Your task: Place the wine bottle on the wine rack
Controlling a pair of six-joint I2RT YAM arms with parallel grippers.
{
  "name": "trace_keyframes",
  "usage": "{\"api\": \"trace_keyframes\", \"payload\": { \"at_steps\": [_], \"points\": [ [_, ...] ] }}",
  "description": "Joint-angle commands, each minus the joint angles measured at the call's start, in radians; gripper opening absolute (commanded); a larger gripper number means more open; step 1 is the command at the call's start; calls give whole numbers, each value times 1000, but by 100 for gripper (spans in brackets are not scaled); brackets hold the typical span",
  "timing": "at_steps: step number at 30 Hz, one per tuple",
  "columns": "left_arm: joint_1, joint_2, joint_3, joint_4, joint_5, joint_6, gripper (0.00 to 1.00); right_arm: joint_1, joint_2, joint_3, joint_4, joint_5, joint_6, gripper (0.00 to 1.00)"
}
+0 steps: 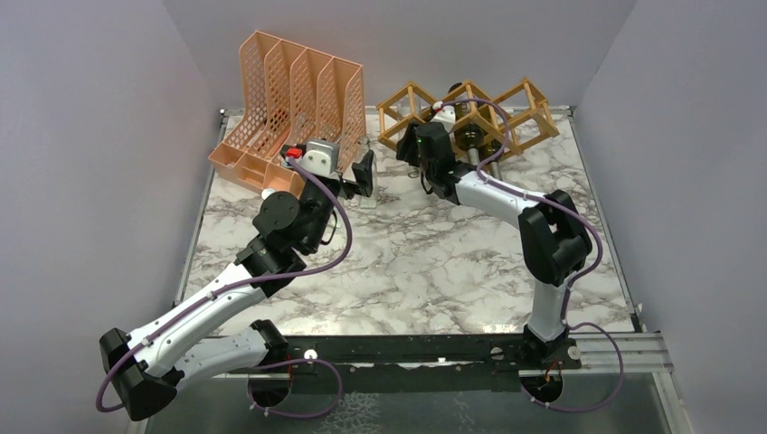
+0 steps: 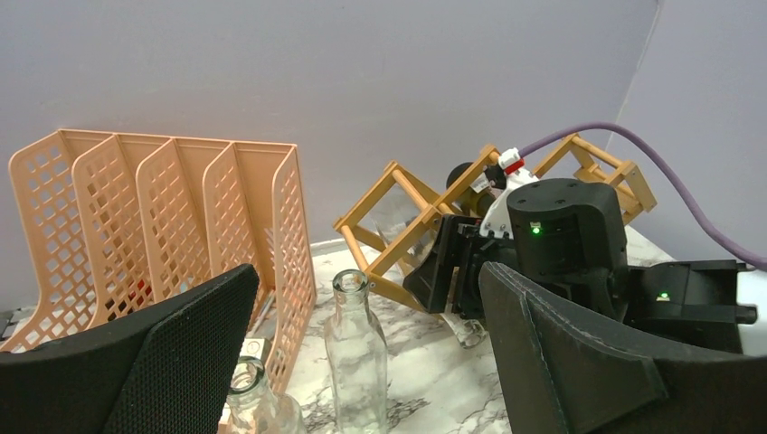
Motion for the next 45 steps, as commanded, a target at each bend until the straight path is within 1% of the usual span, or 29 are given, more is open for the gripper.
{"api": "trace_keyframes", "payload": {
  "at_steps": [1, 3, 6, 11, 13, 15, 21, 24, 27, 30, 32, 36, 38, 41, 45],
  "points": [
    [4, 1, 30, 2, 5, -13, 99, -5, 24, 54, 73, -27, -17, 39],
    [3, 4, 30, 2, 5, -13, 99, -6, 31, 57, 57, -20, -13, 46],
    [4, 7, 30, 1, 5, -13, 99, -9, 38, 60, 35, -16, -8, 54],
    [4, 6, 30, -1, 1, -11, 99, -10, 23, 60, -1, 0, 7, 75],
    [4, 4, 31, -1, 2, -11, 99, -11, 10, 55, -7, 2, 1, 80],
    [3, 5, 30, -2, 1, -10, 99, -11, -7, 48, -10, -5, -9, 84],
    [3, -3, 35, -5, -11, -8, 99, -10, -88, 25, -52, -24, -51, 86],
    [4, -10, 38, -7, -19, -8, 99, -11, -138, 25, -114, -43, -83, 86],
    [3, -17, 42, -14, -33, -8, 99, -10, -179, 48, -199, -99, -135, 86],
    [4, -24, 48, -19, -49, -12, 99, -11, -231, 28, -211, -209, -214, 85],
    [3, -28, 51, -21, -58, -14, 99, -11, -268, 4, -194, -330, -278, 83],
    [3, -39, 55, -24, -71, -16, 99, -4, -312, -17, -185, -569, -353, 82],
    [3, -45, 56, -20, -76, -16, 99, 14, -318, -21, -179, -621, -384, 82],
    [4, -51, 56, -21, -84, -17, 99, 42, -300, 1, -179, -626, -403, 82],
    [4, -57, 56, -20, -95, -19, 99, 77, -247, 58, -185, -586, -422, 82]
  ]
}}
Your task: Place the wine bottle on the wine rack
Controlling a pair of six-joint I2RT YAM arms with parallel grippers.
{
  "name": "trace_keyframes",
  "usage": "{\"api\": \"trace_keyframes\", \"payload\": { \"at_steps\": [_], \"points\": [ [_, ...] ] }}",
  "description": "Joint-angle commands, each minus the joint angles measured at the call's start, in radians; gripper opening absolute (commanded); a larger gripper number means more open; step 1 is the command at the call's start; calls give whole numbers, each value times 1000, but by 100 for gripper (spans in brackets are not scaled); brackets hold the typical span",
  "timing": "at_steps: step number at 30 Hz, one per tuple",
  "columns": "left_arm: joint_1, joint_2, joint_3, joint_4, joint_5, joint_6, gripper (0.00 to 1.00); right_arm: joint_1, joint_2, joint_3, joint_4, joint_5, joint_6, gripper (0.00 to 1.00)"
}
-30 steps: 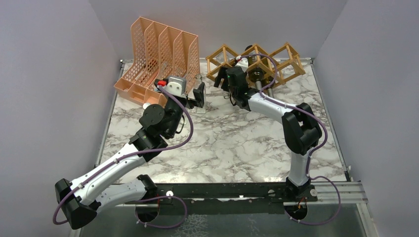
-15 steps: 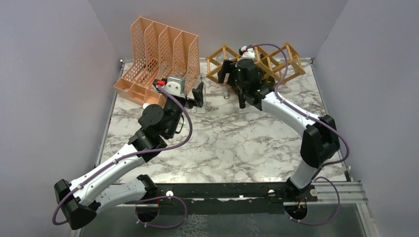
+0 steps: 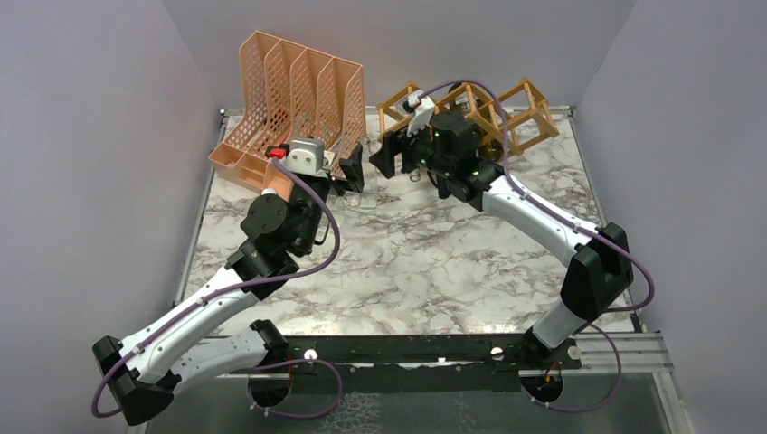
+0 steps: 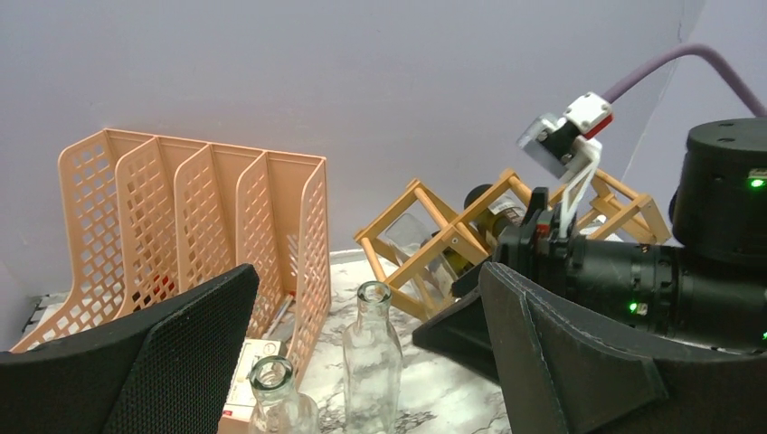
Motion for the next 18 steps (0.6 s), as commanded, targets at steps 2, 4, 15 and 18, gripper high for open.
{"api": "trace_keyframes", "payload": {
  "at_steps": [2, 4, 15, 18],
  "points": [
    [3, -25, 34, 2, -39, -14, 99, 49, 74, 85, -11, -20, -74, 82],
    [4, -27, 34, 2, -39, -15, 99, 59, 110, 116, -9, -11, -94, 82],
    [3, -18, 36, 3, -40, -2, 99, 78, 253, 216, 64, 81, -132, 63],
    [3, -16, 35, 2, -39, -2, 99, 82, 264, 207, 101, 80, -149, 57]
  ]
}}
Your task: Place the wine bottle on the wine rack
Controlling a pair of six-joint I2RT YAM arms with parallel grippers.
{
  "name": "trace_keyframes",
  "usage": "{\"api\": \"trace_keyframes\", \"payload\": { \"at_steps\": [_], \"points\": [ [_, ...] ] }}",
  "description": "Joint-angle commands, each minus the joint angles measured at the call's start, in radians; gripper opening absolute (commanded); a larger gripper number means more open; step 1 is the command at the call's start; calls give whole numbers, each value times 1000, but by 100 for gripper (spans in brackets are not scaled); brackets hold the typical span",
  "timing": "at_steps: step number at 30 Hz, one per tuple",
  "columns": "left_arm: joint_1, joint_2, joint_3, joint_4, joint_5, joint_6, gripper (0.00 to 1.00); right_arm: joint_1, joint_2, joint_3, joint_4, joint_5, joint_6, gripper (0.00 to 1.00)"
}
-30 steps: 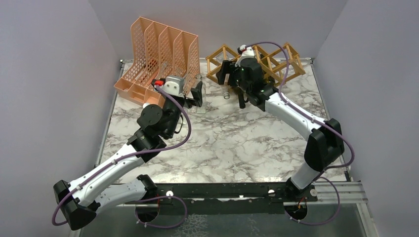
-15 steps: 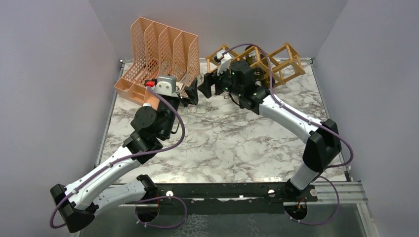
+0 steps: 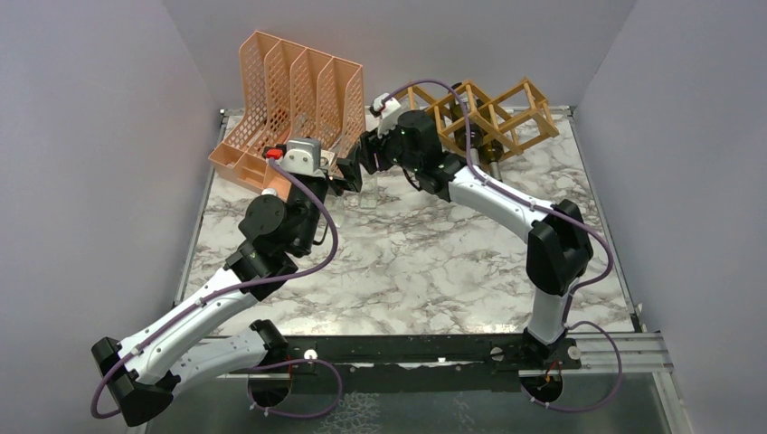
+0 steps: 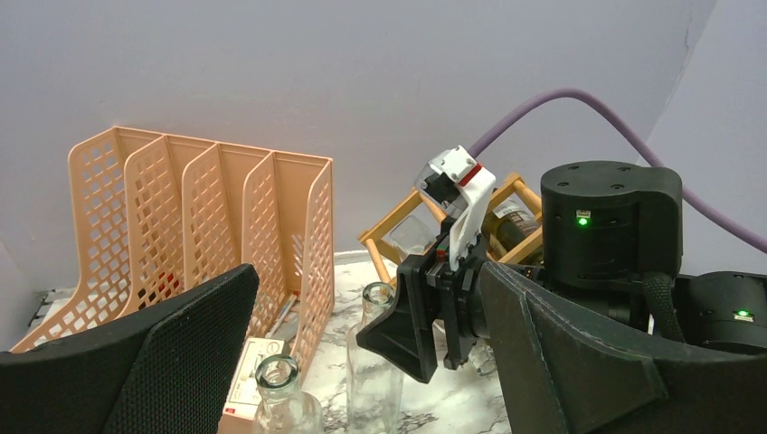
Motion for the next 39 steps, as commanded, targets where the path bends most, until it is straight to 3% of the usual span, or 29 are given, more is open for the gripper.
{"api": "trace_keyframes", "payload": {
  "at_steps": [1, 14, 25, 31, 39],
  "points": [
    [3, -7, 35, 2, -20, 1, 99, 11, 18, 20, 99, 29, -40, 55],
    [3, -1, 32, -1, -18, -2, 99, 13, 30, -8, 186, 3, -69, 50],
    [3, 1, 28, -2, -19, -4, 99, 14, -24, -47, 194, -1, -77, 14],
    [4, 12, 17, 5, -13, -13, 99, 14, -151, -125, 199, 40, -51, 6],
    [3, 62, -23, 20, 45, -34, 99, 14, -345, -212, 59, 126, 20, 1]
  ]
}}
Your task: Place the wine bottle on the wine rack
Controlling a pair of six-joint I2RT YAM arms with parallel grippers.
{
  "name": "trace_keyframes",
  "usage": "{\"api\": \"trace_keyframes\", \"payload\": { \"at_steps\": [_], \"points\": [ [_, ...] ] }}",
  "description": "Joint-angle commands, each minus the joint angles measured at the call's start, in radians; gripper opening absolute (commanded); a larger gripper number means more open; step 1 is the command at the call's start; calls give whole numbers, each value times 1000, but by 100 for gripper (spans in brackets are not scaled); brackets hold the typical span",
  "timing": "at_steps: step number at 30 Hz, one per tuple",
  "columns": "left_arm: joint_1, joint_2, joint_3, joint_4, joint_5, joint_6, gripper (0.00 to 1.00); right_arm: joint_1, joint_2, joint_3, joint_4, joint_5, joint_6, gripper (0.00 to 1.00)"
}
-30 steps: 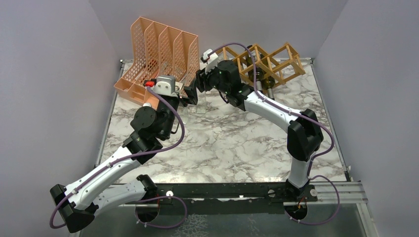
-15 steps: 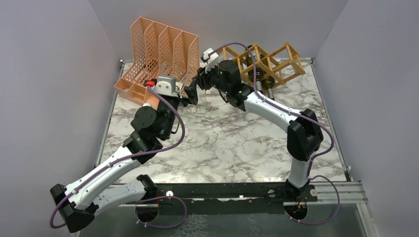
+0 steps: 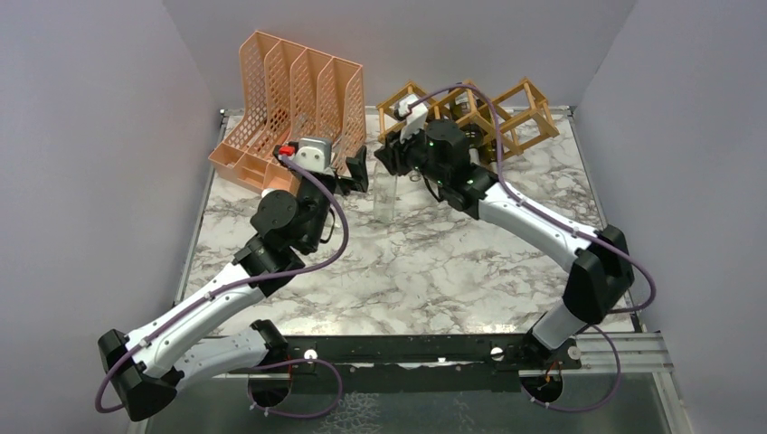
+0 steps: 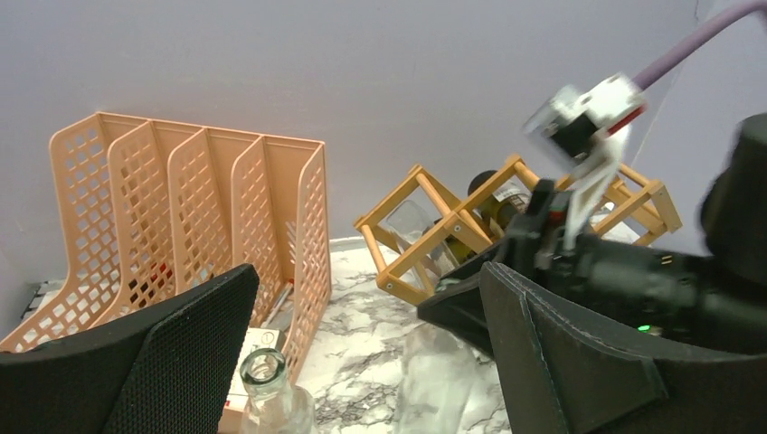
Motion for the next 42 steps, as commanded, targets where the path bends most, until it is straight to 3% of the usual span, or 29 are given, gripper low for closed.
{"api": "trace_keyframes", "payload": {
  "at_steps": [1, 6, 12, 17, 23, 29, 38, 42],
  "points": [
    [4, 33, -31, 20, 62, -27, 99, 7, -159, -28, -42, 70, 63, 1],
    [3, 67, -109, 37, 164, -50, 99, 7, -276, -78, -132, 92, 132, 1],
    [3, 103, -247, 114, 493, -77, 99, 7, -407, -156, -204, 91, 177, 1],
    [2, 206, -261, 123, 748, -26, 99, 7, -500, -207, -255, 81, 204, 1],
    [2, 296, -270, 198, 779, -41, 99, 6, -600, -243, -296, 50, 207, 1],
    [3, 332, -306, 315, 936, -55, 99, 7, -680, -264, -303, 8, 186, 1],
    [3, 371, -323, 421, 1036, -47, 97, 7, -765, -271, -283, -221, 83, 1],
    [4, 363, -336, 466, 1127, -40, 91, 7, -785, -265, -304, -286, 44, 1]
  ]
}}
